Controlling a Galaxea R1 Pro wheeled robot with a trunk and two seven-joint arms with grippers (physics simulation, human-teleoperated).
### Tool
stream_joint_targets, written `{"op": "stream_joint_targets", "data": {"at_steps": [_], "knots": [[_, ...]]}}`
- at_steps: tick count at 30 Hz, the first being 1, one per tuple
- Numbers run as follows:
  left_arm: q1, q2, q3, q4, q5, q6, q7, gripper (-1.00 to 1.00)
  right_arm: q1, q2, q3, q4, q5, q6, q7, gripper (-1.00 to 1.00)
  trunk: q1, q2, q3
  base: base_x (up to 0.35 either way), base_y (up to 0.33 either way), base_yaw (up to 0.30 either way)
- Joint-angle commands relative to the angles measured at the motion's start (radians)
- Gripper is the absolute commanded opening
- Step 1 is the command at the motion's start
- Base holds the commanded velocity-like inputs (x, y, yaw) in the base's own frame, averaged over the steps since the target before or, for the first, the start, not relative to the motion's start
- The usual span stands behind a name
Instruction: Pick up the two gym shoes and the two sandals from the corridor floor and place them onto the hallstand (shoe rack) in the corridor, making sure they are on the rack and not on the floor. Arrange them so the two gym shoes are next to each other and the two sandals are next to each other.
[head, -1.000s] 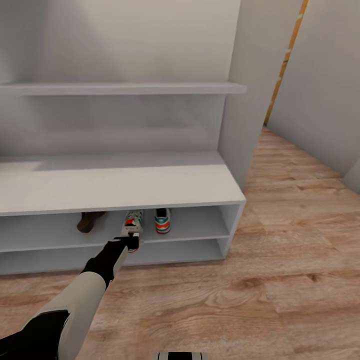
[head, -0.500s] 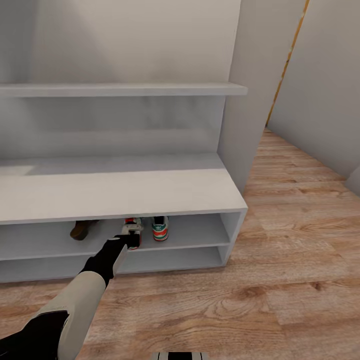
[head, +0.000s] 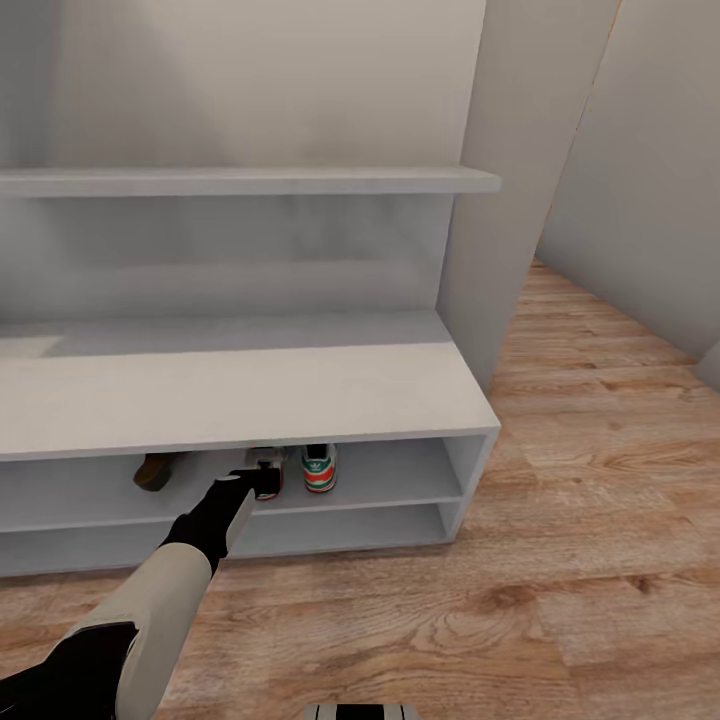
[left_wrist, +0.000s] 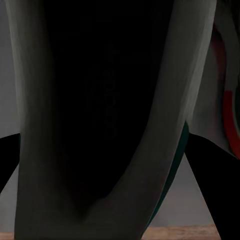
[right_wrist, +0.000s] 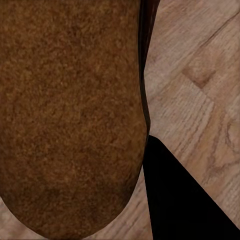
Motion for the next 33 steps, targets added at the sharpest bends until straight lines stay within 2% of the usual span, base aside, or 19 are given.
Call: {"op": "stream_joint_targets", "data": {"at_steps": [1, 25, 26, 33], "knots": [[0.001, -0.001, 0.008, 0.031, -0.003, 0.005, -0.004, -1.0, -0.001, 0.0, -0.006, 0.0, 0.007, 0.0, 0.007, -1.0, 0.0, 0.0, -0.001, 0.003, 0.0, 0.0], [0.001, -0.001, 0.007, 0.031, 0.0, 0.003, -0.005, -1.0, -0.001, 0.001, -0.006, 0.0, 0.007, 0.0, 0.007, -1.0, 0.0, 0.0, -0.001, 0.048, -0.013, 0.0], [0.001, -0.001, 0.007, 0.031, 0.001, 0.003, -0.005, 1.0, -0.001, 0.001, -0.006, 0.0, 0.007, 0.0, 0.007, -1.0, 0.0, 0.0, -0.001, 0.0, 0.0, 0.0], [0.001, 0.003, 0.007, 0.031, 0.001, 0.003, -0.005, 1.0, -0.001, 0.0, -0.006, 0.011, 0.007, 0.0, 0.007, -1.0, 0.0, 0.0, -0.001, 0.0, 0.0, 0.0]]}}
